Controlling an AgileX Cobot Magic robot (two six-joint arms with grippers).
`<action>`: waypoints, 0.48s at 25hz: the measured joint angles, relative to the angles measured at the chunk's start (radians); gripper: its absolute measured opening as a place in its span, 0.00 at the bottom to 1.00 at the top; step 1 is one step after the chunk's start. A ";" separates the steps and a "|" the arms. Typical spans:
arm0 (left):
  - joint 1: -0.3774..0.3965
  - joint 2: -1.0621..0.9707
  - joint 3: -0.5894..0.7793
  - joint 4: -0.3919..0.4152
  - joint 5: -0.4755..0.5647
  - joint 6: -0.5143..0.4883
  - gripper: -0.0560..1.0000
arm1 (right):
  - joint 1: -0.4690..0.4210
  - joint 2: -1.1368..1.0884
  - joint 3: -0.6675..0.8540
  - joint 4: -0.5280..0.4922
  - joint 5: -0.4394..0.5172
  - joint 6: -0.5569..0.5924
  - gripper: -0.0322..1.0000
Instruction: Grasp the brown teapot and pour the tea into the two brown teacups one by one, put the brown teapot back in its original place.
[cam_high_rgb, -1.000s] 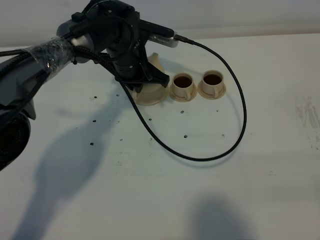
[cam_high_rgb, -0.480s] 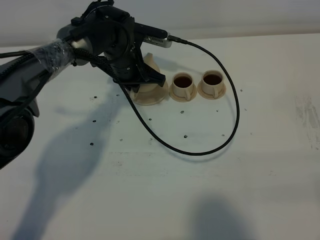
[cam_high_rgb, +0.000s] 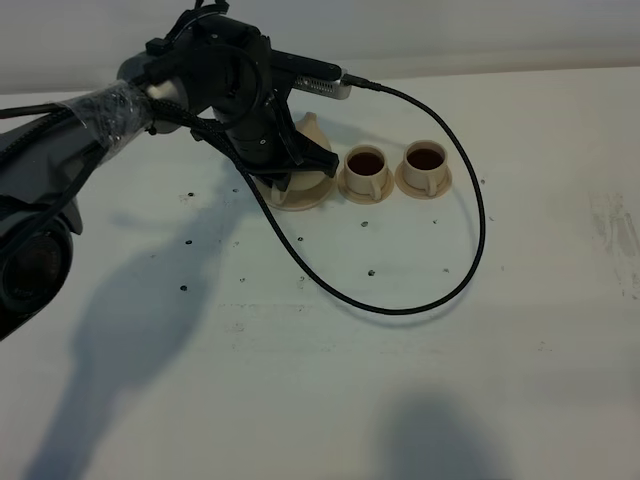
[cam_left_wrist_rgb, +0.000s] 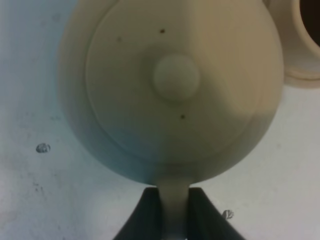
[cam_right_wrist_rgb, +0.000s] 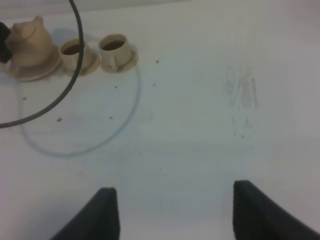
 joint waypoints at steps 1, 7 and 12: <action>0.000 0.000 0.000 0.000 0.003 0.000 0.15 | 0.000 0.000 0.000 0.000 0.000 0.000 0.54; 0.000 0.001 0.000 -0.001 0.007 0.000 0.15 | 0.000 0.000 0.000 0.000 0.000 0.000 0.54; 0.000 0.015 0.000 0.001 0.016 0.000 0.15 | 0.000 0.000 0.000 0.000 0.000 0.000 0.54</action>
